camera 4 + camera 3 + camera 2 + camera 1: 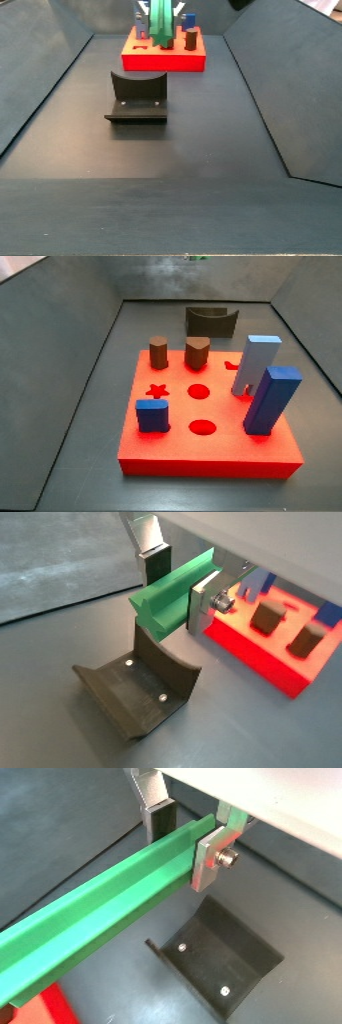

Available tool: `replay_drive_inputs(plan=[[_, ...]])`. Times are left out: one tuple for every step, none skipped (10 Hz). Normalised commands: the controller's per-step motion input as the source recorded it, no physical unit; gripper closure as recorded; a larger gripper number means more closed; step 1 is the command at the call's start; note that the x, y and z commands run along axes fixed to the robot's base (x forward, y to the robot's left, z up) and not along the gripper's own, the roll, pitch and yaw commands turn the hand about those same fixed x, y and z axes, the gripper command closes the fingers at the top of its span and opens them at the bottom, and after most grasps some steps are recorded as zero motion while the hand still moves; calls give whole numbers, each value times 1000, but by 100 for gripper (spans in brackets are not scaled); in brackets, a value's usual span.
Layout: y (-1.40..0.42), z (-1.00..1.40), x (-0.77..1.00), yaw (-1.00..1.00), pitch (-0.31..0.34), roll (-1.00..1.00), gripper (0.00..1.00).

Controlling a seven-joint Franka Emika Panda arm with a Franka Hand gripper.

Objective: Pick up the star object. Move up. Place the star object on the fixture. Regrasp the star object. Move to above the board. Insert the star object.
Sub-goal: Place the star object on the fixture.

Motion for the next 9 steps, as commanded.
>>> replay_drive_inputs(plan=[[65,-2,727,-30,271,-935,100],[61,-9,687,-57,250,-834,100],[58,-12,612,-99,201,-627,100],[57,-14,556,-118,167,-470,100],[54,-16,502,-126,136,-314,100],[38,-7,417,-122,101,-198,100],[45,-10,340,-115,83,-167,100],[42,-9,265,-103,75,-162,100],[42,-12,178,-87,69,-159,100]])
